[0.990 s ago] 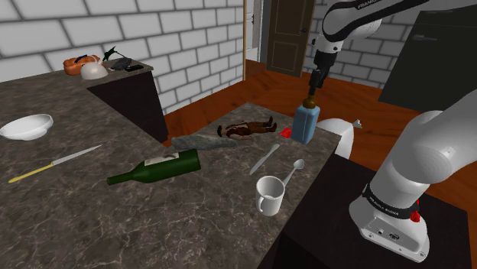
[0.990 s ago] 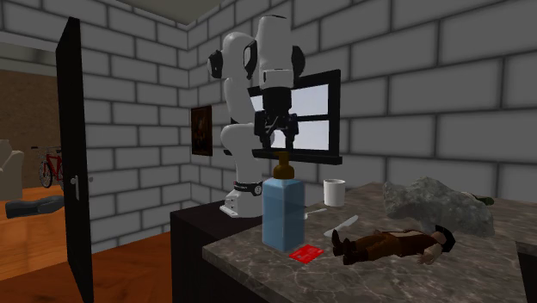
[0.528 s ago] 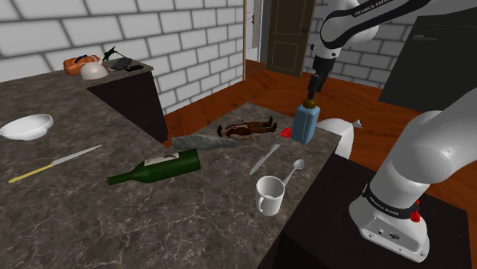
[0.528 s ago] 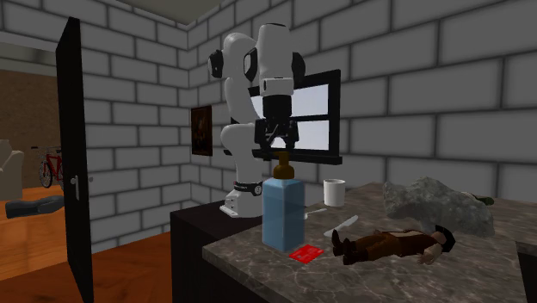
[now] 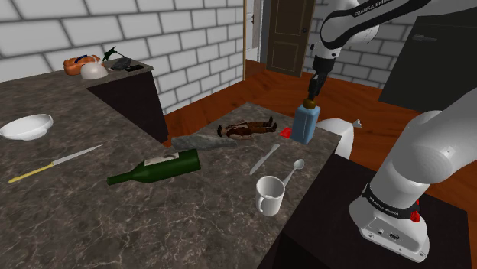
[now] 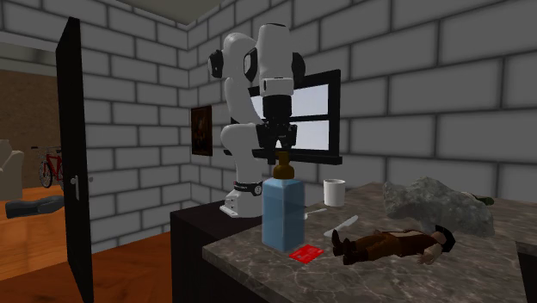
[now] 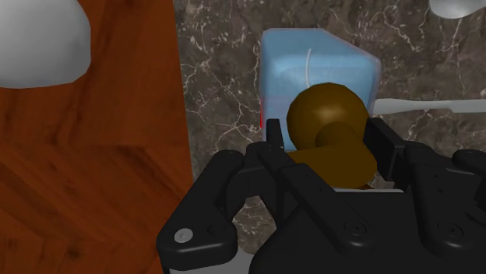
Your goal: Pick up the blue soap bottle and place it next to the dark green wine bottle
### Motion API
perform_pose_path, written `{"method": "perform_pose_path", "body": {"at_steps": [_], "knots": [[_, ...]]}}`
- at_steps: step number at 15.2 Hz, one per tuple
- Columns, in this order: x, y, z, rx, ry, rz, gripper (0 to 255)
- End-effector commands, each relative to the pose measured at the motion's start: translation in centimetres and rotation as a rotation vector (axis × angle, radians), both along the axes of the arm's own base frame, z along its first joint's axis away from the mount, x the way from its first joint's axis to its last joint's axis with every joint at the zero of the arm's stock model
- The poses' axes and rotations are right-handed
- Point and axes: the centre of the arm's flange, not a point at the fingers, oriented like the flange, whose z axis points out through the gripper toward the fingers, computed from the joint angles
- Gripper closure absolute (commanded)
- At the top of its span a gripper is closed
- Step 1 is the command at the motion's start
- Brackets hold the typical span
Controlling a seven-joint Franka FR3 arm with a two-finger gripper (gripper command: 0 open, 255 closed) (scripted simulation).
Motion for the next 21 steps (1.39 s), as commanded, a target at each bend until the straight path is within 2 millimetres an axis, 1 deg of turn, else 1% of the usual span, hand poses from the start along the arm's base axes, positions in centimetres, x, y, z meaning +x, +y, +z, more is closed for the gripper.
{"method": "perform_pose_path", "body": {"at_steps": [1,5,21], "knots": [[0.0,0.0,0.0,0.000,0.000,0.000,255],[0.0,0.0,0.0,0.000,0.000,0.000,255],[0.0,0.0,8.5,0.000,0.000,0.000,255]]}}
